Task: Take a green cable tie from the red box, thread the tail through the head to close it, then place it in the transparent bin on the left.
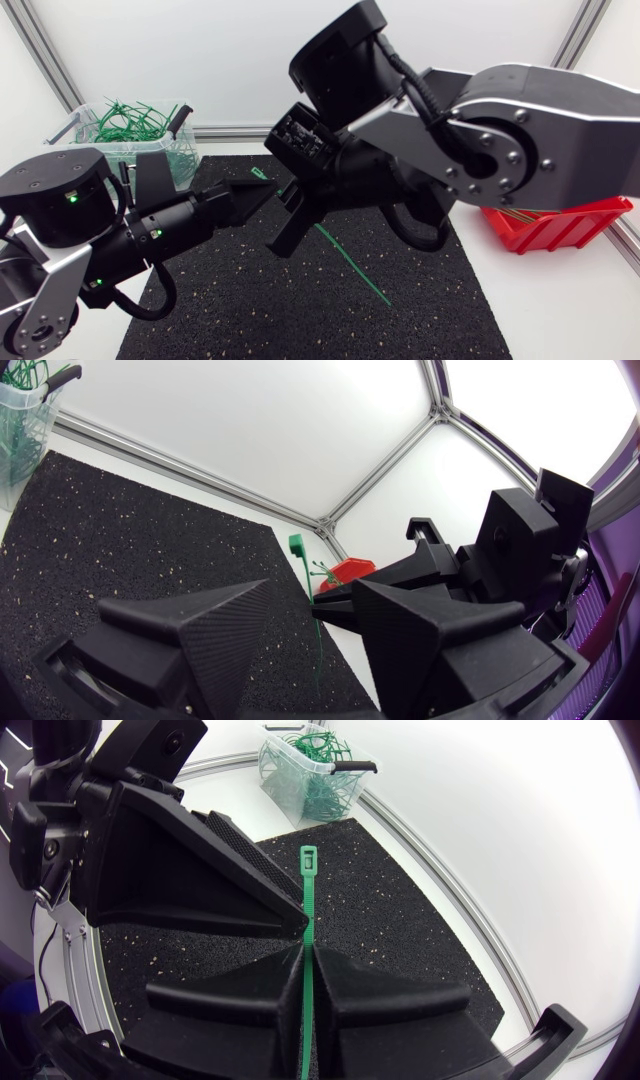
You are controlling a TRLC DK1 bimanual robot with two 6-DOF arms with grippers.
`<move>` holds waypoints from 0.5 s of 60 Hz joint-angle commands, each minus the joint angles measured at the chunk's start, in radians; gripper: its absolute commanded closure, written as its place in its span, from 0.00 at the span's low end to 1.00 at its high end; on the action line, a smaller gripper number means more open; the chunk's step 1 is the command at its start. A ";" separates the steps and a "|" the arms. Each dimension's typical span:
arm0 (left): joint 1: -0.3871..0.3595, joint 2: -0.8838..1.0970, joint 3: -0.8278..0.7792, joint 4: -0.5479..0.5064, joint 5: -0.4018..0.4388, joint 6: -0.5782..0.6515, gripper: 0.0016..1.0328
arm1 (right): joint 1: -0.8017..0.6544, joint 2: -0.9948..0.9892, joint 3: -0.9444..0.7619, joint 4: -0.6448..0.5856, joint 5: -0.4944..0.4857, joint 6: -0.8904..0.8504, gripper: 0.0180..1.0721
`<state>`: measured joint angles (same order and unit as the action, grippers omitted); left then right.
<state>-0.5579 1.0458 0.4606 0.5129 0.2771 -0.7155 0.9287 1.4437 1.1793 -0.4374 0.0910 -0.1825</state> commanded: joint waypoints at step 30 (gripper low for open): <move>-0.011 0.043 0.000 0.082 -0.039 -0.042 0.61 | -0.007 -0.009 0.017 0.016 -0.002 0.035 0.94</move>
<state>-0.5652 1.0763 0.4606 0.5751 0.2443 -0.7338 0.9276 1.4433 1.1793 -0.4366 0.0906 -0.1745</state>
